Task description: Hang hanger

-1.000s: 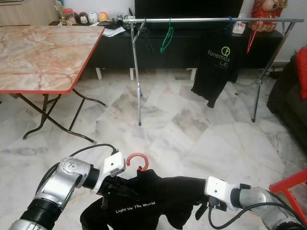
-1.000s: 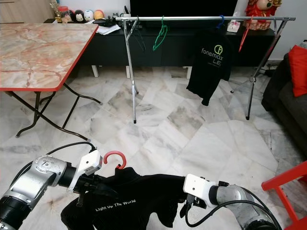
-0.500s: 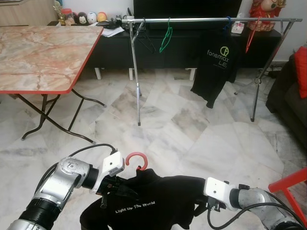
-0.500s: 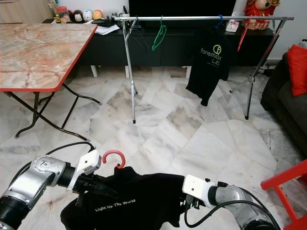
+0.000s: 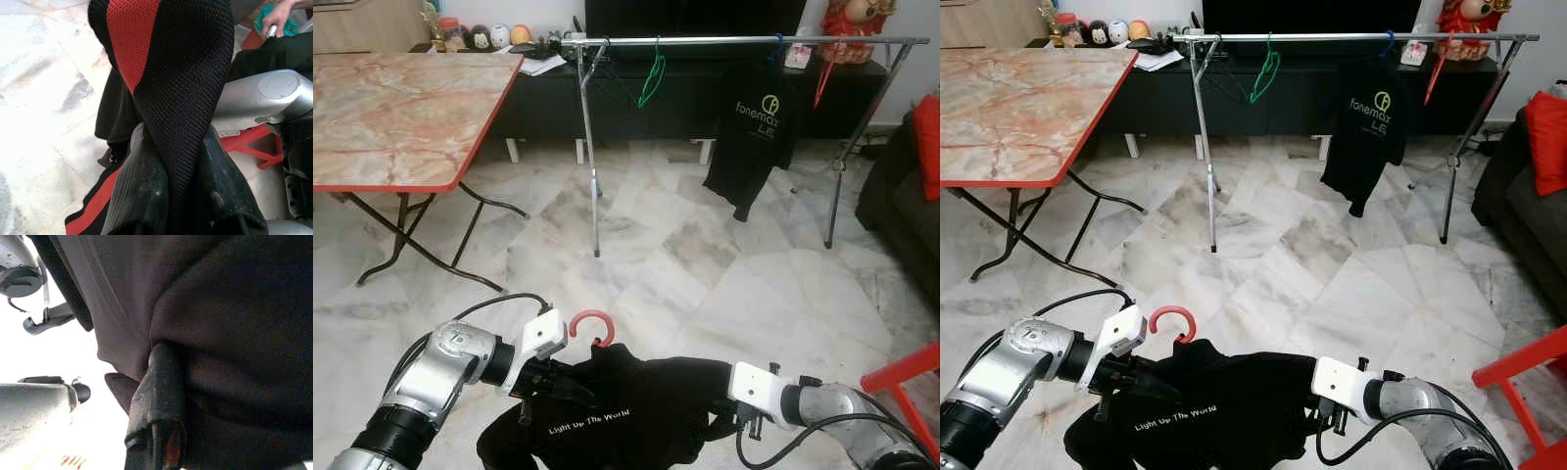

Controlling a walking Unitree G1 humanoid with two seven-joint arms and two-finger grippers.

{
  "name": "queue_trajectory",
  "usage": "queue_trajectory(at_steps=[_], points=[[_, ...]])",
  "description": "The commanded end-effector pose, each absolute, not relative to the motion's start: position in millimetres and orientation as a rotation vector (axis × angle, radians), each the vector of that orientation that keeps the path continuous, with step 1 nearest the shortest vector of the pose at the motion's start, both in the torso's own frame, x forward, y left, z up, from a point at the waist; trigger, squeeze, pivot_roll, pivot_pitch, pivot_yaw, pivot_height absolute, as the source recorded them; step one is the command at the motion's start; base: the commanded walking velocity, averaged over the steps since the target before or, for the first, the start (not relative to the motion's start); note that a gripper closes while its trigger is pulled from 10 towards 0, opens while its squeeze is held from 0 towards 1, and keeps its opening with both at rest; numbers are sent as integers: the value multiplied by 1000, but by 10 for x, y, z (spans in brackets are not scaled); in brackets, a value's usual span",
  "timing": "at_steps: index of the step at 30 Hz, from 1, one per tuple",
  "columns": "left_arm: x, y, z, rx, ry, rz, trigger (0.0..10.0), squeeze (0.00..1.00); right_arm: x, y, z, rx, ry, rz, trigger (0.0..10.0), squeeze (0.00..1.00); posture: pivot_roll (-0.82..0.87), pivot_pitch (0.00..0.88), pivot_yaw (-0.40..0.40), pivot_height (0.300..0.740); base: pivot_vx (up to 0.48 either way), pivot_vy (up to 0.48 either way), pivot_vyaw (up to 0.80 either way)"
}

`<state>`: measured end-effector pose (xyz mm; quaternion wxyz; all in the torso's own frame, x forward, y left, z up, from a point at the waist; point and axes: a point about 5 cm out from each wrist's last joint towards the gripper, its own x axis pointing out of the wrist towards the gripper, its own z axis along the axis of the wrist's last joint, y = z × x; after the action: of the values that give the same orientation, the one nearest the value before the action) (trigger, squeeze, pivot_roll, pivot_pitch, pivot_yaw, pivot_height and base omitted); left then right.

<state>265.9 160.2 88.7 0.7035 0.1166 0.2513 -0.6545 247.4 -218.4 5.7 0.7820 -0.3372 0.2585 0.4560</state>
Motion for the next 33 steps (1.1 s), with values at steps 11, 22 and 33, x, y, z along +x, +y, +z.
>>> queue_trajectory(at_steps=[11,22,33], points=[[2771,1605,888,297,519,-1336,0,0,2506,-2154,95,-751,531,999,0,0,-108,0,-28,740,0,0,0],[2959,1598,869,348,477,-1158,0,0,2555,-2146,141,-768,506,984,0,0,-107,0,-25,740,0,0,0],[3301,1589,877,325,352,-748,0,0,2561,-2127,161,-775,486,979,0,0,-111,0,-22,740,0,0,0]])
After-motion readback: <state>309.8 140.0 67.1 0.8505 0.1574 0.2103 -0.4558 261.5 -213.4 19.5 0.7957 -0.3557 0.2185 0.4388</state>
